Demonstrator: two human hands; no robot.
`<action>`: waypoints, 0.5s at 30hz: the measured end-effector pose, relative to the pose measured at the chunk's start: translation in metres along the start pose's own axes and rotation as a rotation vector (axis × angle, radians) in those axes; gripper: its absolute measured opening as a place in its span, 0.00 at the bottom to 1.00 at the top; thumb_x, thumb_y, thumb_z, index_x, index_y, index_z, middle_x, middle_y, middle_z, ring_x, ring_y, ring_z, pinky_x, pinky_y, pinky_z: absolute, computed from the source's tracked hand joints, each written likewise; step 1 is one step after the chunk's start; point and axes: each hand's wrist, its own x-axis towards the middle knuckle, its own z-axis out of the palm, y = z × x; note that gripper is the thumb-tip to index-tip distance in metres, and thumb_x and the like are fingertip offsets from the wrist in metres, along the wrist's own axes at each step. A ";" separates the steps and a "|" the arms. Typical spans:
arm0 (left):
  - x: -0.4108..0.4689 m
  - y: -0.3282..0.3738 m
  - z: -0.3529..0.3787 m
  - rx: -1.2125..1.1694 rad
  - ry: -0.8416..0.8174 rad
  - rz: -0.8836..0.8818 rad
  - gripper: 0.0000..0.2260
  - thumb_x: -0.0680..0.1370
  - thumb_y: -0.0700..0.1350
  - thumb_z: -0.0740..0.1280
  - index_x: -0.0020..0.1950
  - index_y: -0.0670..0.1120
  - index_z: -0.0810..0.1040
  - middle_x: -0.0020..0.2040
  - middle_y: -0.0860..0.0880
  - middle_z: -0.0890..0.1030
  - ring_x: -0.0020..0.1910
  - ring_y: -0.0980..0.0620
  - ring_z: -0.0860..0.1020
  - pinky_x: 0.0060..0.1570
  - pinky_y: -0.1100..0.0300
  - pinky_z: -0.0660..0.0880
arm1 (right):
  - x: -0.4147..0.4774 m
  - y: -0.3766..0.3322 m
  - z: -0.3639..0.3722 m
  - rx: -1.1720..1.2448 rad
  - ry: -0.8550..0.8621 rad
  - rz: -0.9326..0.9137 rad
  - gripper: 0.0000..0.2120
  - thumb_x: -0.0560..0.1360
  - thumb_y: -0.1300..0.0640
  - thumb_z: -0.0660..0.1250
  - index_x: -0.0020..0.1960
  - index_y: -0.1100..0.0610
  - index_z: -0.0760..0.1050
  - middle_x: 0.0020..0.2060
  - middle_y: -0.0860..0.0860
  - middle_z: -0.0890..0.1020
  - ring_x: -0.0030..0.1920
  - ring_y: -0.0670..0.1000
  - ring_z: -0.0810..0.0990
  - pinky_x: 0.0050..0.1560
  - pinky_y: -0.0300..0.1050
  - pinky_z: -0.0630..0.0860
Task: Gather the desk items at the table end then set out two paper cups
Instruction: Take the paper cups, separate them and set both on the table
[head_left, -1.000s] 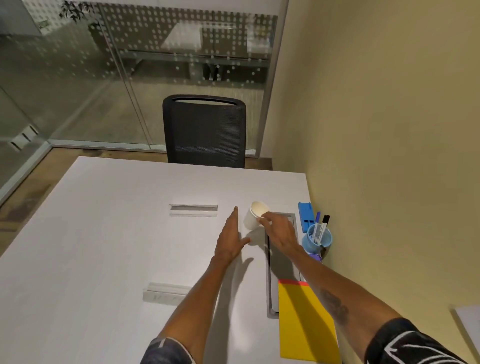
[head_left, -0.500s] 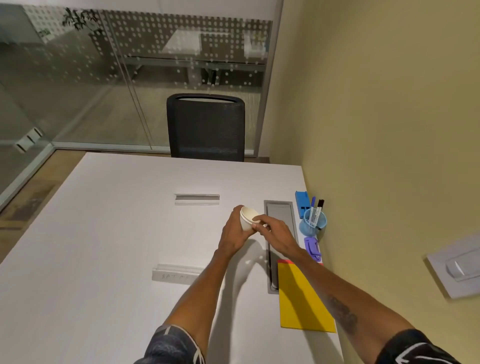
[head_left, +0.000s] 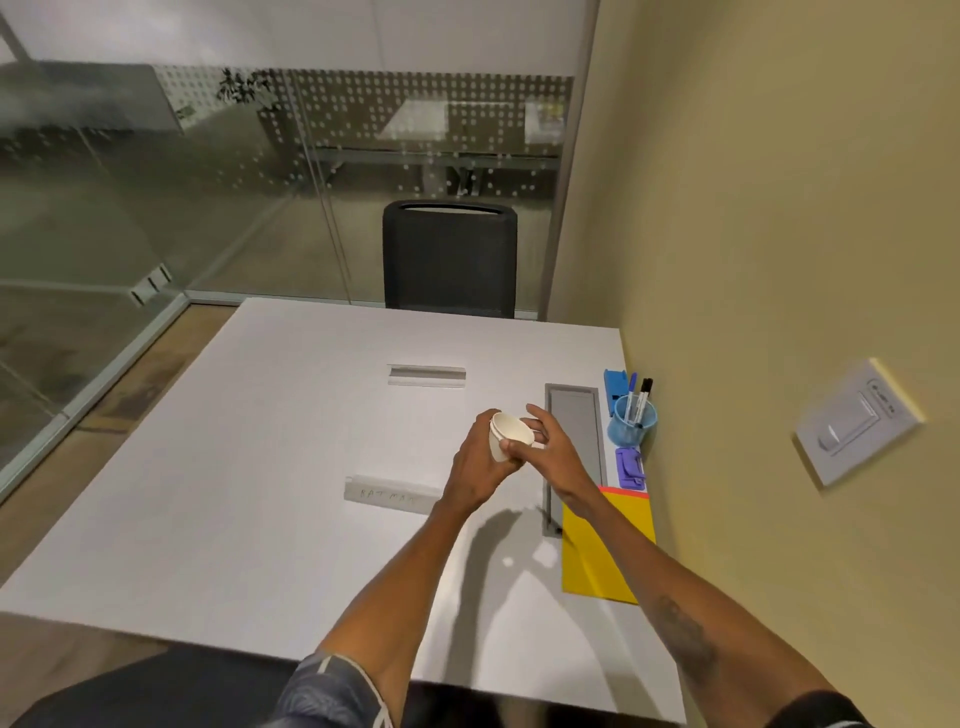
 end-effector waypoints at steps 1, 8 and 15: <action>-0.009 0.001 -0.001 0.005 0.003 0.001 0.28 0.73 0.49 0.74 0.70 0.52 0.65 0.63 0.54 0.75 0.59 0.50 0.76 0.58 0.52 0.75 | -0.009 0.000 0.002 0.010 0.000 -0.004 0.35 0.72 0.54 0.76 0.75 0.51 0.65 0.66 0.52 0.76 0.66 0.53 0.75 0.66 0.47 0.74; -0.061 0.009 -0.012 0.057 0.008 -0.006 0.28 0.73 0.52 0.74 0.68 0.56 0.64 0.61 0.58 0.75 0.56 0.51 0.77 0.56 0.52 0.77 | -0.054 -0.002 0.019 0.055 0.001 -0.019 0.34 0.73 0.54 0.75 0.75 0.50 0.65 0.62 0.52 0.77 0.64 0.54 0.75 0.66 0.51 0.76; -0.084 0.005 -0.039 0.066 0.039 0.025 0.29 0.71 0.50 0.74 0.69 0.55 0.66 0.62 0.58 0.76 0.58 0.52 0.78 0.56 0.45 0.79 | -0.070 -0.016 0.046 0.081 0.016 -0.062 0.34 0.74 0.53 0.74 0.76 0.49 0.63 0.66 0.53 0.74 0.63 0.53 0.76 0.61 0.46 0.78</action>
